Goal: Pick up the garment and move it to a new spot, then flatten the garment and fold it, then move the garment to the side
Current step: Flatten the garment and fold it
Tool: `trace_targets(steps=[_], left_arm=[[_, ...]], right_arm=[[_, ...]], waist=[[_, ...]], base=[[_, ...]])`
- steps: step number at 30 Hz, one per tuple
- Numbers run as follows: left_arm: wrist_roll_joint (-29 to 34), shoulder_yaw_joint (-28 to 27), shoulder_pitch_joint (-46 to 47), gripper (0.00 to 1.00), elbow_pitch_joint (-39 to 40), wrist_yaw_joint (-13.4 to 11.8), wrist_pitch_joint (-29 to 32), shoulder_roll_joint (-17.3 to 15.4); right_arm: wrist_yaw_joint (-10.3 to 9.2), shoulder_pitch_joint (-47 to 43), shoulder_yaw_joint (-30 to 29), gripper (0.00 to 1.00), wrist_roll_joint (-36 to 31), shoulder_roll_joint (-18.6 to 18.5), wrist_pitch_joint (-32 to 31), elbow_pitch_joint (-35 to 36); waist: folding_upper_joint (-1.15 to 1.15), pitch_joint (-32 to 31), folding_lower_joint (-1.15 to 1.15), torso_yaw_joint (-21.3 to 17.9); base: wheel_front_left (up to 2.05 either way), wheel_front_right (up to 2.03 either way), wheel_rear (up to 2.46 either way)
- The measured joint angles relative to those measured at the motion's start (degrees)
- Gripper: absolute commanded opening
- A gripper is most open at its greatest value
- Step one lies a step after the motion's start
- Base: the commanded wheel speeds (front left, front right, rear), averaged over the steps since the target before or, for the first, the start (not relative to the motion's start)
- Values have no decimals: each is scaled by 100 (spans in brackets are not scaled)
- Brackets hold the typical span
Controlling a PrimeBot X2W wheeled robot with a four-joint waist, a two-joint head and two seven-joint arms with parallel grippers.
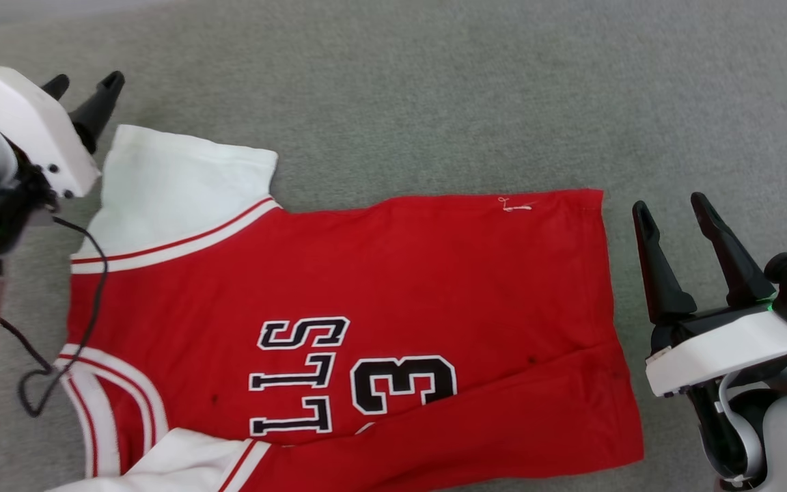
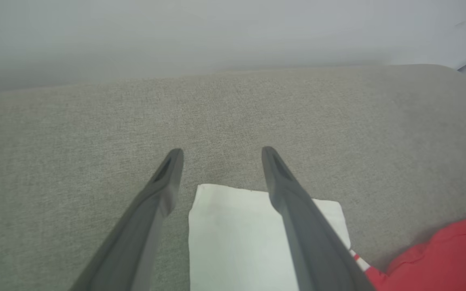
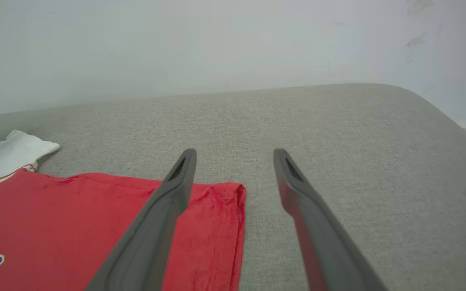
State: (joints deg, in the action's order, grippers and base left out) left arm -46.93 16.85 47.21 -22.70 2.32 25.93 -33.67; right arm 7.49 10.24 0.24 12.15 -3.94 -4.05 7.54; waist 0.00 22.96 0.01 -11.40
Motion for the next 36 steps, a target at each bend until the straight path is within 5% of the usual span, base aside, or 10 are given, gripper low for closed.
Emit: trace_targets(steps=[7,15,16,19,27,36], left_arm=[[-322,257,456,100,-207,69,1855,-544],[-389,364,557,100,-334,-154,2570,-744],[-434,357,565,58,-355,-190,2603,-732],[-488,330,565,0,-425,-234,2618,-676],[-509,410,551,0,-670,-131,2336,-392],[-249,657,671,0,-580,84,1837,-44]], right_arm=[[1,12,37,100,55,54,126,-110],[0,98,123,100,174,82,235,-207],[0,99,108,100,177,85,236,-211],[0,132,66,100,218,86,223,-225],[1,419,-23,100,579,-13,-435,-354],[1,1224,-49,100,1423,-726,-2774,-1072]], waist=[[0,439,0,-308],[0,759,0,-535],[0,782,-1,-547],[0,814,-1,-567],[0,653,-1,-453],[0,440,0,6]], base=[[0,0,0],[0,0,0],[0,0,0],[0,0,0],[0,0,0],[0,0,0]])
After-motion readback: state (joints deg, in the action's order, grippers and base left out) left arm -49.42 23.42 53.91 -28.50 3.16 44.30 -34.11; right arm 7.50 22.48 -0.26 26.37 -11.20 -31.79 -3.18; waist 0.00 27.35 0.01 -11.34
